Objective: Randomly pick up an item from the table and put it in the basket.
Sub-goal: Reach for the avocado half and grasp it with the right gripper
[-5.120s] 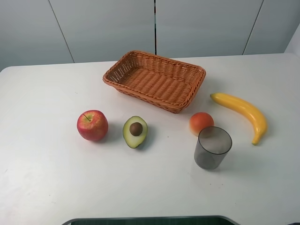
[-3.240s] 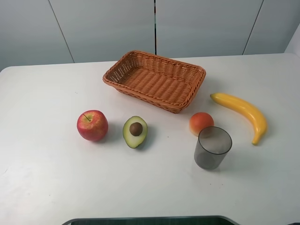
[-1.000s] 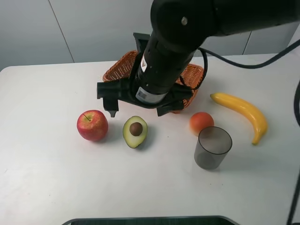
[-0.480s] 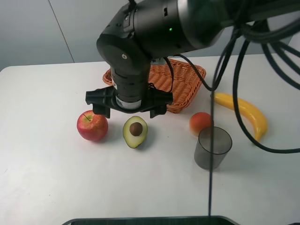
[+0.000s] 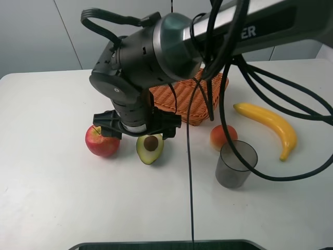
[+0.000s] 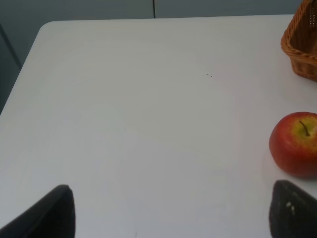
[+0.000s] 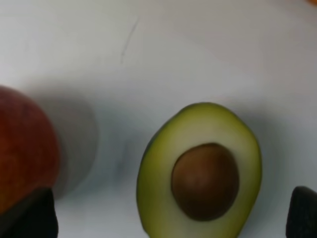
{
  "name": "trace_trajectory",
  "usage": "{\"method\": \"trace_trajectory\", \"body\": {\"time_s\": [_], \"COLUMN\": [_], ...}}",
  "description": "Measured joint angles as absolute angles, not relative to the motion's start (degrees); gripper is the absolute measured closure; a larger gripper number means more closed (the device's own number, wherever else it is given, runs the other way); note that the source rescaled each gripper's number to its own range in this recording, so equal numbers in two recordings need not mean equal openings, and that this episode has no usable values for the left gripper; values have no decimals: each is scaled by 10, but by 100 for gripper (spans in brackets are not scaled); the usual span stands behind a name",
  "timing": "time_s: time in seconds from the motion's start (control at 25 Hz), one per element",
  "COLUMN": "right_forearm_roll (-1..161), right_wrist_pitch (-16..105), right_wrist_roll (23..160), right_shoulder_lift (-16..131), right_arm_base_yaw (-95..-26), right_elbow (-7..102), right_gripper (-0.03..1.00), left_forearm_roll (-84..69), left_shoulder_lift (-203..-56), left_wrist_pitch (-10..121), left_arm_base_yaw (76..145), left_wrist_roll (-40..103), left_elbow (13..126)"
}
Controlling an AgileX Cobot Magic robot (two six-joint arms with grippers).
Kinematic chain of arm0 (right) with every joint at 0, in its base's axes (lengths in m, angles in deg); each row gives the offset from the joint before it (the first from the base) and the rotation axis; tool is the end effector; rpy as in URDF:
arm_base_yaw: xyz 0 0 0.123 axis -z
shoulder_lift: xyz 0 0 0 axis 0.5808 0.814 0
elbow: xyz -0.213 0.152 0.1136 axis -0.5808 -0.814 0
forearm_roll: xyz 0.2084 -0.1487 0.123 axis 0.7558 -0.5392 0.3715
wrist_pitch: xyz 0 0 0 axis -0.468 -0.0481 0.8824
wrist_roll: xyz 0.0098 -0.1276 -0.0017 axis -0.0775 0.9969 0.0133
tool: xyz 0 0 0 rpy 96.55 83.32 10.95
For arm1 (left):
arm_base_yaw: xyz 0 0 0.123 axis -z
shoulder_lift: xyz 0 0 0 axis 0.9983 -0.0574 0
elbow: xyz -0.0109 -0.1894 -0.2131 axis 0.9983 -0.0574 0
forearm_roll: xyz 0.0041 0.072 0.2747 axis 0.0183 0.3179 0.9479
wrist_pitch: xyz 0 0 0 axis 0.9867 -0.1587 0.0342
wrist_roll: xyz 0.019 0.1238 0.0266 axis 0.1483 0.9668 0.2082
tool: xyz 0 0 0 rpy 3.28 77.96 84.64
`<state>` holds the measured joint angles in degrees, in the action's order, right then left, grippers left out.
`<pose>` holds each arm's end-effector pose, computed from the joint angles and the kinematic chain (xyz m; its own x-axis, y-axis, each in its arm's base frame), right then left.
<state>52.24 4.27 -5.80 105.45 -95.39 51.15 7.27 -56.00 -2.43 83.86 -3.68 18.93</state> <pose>0.2538 0.3722 0.0869 -0.9520 0.0493 -0.3020 0.0430 0.9987 0.0273 0.0537 0.0049 0.2775 -0.4617 -0.0309 -0.8865 -0.0685 0.9976 0.0009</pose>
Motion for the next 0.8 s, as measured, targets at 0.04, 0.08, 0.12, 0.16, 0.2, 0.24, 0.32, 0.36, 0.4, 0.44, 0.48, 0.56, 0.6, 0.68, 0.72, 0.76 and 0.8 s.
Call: {"method": "trace_trajectory", "body": {"time_s": [0.04,0.08,0.12,0.16,0.2,0.24,0.32,0.36,0.4,0.44,0.48,0.56,0.6,0.68,0.72,0.76,0.8], "right_forearm_roll": [513,504,496,487,485,484,482,480,479,479,479,475,474,471,471,471,469], "right_wrist_pitch": [42,40,37,35,33,33,33,33,33,33,33,32,34,38,40,43,44], "right_wrist_roll": [-64,-73,-80,-85,-87,-89,-89,-89,-89,-89,-89,-89,-89,-89,-89,-89,-89], "right_shoulder_lift": [1056,1056,1058,1060,1062,1065,1072,1079,1085,1089,1092,1099,1100,1102,1102,1104,1107], "right_arm_base_yaw": [-954,-954,-954,-954,-954,-954,-954,-954,-954,-954,-954,-954,-954,-954,-954,-954,-954], "right_elbow": [511,511,511,511,511,511,511,511,512,512,512,512,512,512,512,512,512], "right_gripper": [-3,-3,-3,-3,-3,-3,-3,-3,-3,-3,-3,-3,-3,-3,-3,-3,-3], "left_forearm_roll": [73,73,73,73,73,73,73,73,73,73,73,73,73,73,73,73,73], "left_shoulder_lift": [-560,-560,-560,-560,-560,-560,-560,-560,-560,-560,-560,-560,-560,-560,-560,-560,-560], "left_wrist_pitch": [-24,-24,-24,-24,-24,-24,-24,-24,-24,-24,-24,-24,-24,-24,-24,-24,-24], "left_arm_base_yaw": [839,839,839,839,839,839,839,839,839,839,839,839,839,839,839,839,839], "left_wrist_roll": [-37,-37,-37,-37,-37,-37,-37,-37,-38,-38,-38,-38,-38,-38,-38,-38,-38], "left_elbow": [189,189,189,189,189,189,189,189,189,189,189,189,189,189,189,189,189]}}
